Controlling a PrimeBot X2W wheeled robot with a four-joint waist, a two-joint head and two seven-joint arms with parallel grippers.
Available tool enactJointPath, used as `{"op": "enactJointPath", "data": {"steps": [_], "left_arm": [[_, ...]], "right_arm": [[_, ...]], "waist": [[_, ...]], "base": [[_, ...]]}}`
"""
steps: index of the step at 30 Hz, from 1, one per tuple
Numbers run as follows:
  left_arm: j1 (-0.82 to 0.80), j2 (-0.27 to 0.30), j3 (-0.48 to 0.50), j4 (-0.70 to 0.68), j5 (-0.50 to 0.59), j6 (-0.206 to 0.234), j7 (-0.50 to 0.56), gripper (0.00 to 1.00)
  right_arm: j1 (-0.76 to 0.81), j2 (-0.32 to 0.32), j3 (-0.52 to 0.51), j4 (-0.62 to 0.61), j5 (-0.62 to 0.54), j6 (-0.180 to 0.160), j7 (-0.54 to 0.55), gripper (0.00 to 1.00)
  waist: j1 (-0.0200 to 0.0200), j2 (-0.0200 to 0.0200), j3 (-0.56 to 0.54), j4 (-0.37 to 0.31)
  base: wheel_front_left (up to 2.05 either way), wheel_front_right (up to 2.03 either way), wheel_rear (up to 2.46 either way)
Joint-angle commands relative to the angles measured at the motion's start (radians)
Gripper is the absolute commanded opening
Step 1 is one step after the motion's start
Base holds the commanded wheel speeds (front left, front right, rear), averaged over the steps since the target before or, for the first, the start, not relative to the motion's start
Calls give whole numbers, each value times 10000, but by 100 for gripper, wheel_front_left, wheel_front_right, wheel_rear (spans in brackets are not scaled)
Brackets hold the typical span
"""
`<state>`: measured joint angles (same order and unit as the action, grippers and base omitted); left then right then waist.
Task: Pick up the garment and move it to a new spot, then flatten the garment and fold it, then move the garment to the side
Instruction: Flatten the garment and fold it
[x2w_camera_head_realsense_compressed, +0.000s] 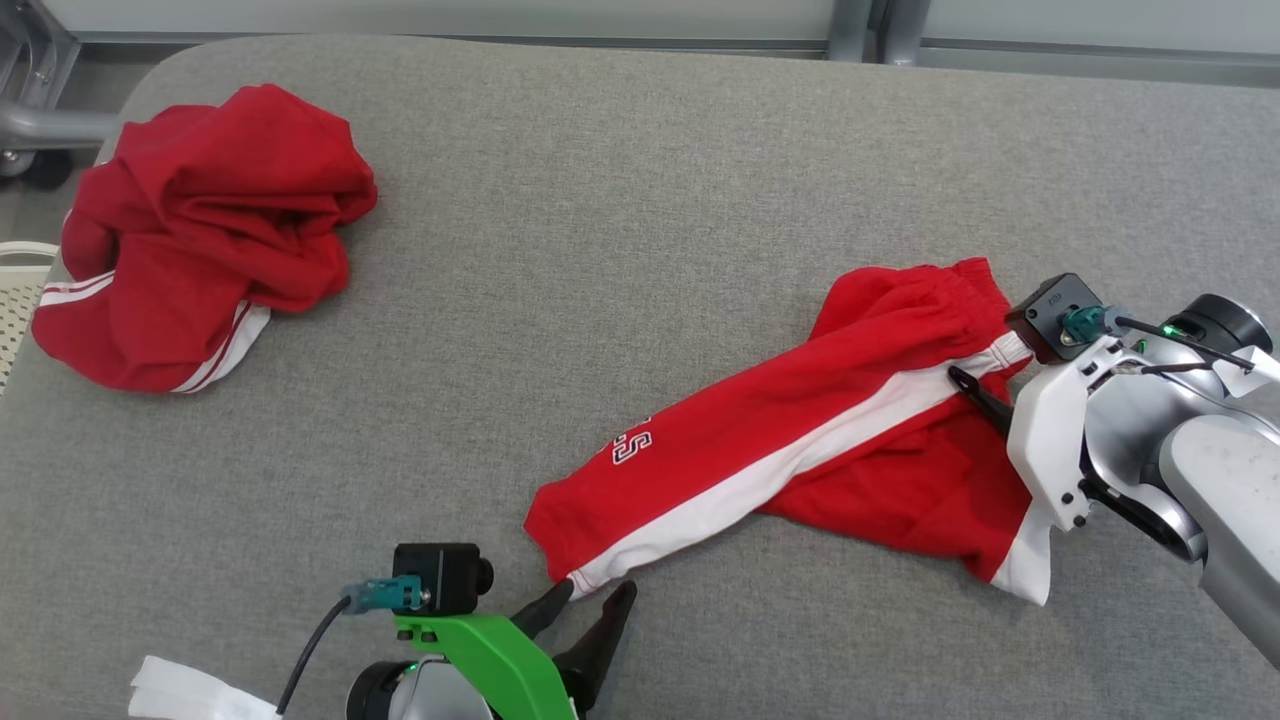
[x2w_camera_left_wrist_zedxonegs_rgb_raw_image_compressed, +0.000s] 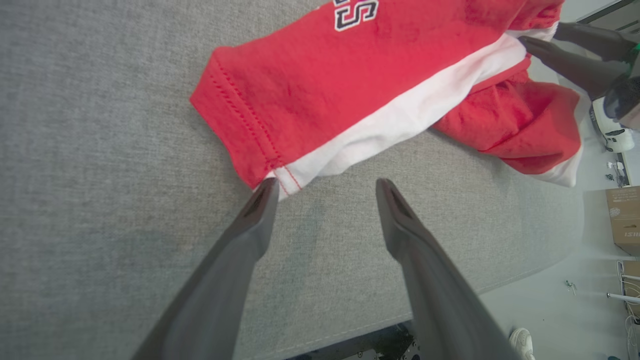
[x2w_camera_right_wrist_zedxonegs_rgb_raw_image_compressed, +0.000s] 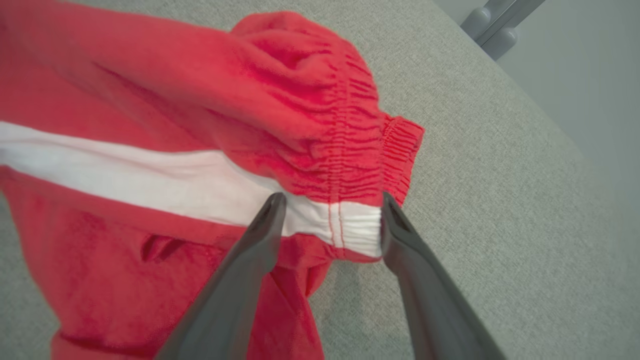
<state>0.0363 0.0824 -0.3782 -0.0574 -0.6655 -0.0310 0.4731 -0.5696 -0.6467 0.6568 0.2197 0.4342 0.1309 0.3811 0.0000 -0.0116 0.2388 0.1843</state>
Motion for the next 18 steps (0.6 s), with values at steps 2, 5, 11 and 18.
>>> {"op": "enactJointPath", "data": {"steps": [2, 5, 11, 18], "left_arm": [[-152, 45, 7, 91, 127, -49, -108, 100], [-227, 65, 54, 253, 202, -26, -259, 100], [-374, 3, -120, 830, 361, -21, -547, 100], [-642, -28, -117, 1509, 521, -26, -968, 37]], "right_arm": [[-116, -102, 54, -69, 103, -2, -53, 91], [-96, -123, 86, -154, 176, -2, -77, 86], [-69, -140, 197, -383, 247, -2, -71, 47], [-2, -129, 229, -433, 308, -2, -157, 0]], "waist": [[0, 116, 27, -51], [0, 116, 50, -113], [0, 116, 102, -333], [0, 116, 100, -489]], "base": [[0, 0, 0], [0, 0, 0], [0, 0, 0], [0, 0, 0]]}}
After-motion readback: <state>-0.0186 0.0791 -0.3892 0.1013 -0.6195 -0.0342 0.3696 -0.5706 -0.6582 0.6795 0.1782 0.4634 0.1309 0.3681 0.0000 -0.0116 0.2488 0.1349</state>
